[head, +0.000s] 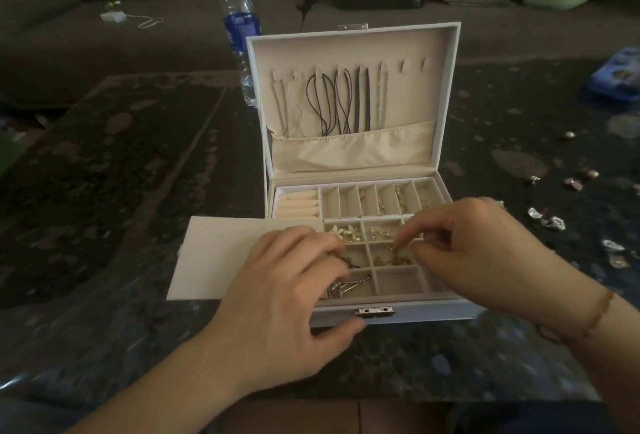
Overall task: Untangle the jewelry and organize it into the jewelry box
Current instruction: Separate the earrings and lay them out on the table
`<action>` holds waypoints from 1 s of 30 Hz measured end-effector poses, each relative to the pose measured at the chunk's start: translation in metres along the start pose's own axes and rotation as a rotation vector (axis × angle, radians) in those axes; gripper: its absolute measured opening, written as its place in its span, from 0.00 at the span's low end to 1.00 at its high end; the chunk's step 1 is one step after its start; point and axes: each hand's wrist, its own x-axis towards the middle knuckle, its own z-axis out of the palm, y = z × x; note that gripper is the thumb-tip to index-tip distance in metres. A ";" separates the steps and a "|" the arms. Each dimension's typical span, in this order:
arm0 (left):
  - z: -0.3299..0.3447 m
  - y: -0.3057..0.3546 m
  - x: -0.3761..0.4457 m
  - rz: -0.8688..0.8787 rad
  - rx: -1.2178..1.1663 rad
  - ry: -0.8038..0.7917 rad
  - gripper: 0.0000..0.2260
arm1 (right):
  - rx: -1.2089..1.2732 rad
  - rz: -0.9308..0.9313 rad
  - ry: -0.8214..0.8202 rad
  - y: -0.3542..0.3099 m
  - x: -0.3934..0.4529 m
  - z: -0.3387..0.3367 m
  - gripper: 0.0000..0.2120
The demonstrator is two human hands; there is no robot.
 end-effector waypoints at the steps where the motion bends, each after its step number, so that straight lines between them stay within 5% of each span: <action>1: 0.000 0.001 0.000 0.014 0.018 -0.011 0.16 | 0.041 0.010 0.044 0.005 -0.001 -0.005 0.10; 11: 0.007 0.030 0.020 0.097 -0.106 0.120 0.11 | 0.537 0.400 0.763 0.102 -0.028 -0.073 0.07; 20: 0.016 0.085 0.134 0.064 -0.195 -0.134 0.08 | 0.501 0.580 0.824 0.170 -0.066 -0.079 0.07; 30: 0.069 0.092 0.235 0.059 0.175 -0.605 0.19 | 0.457 0.550 0.774 0.188 -0.064 -0.081 0.06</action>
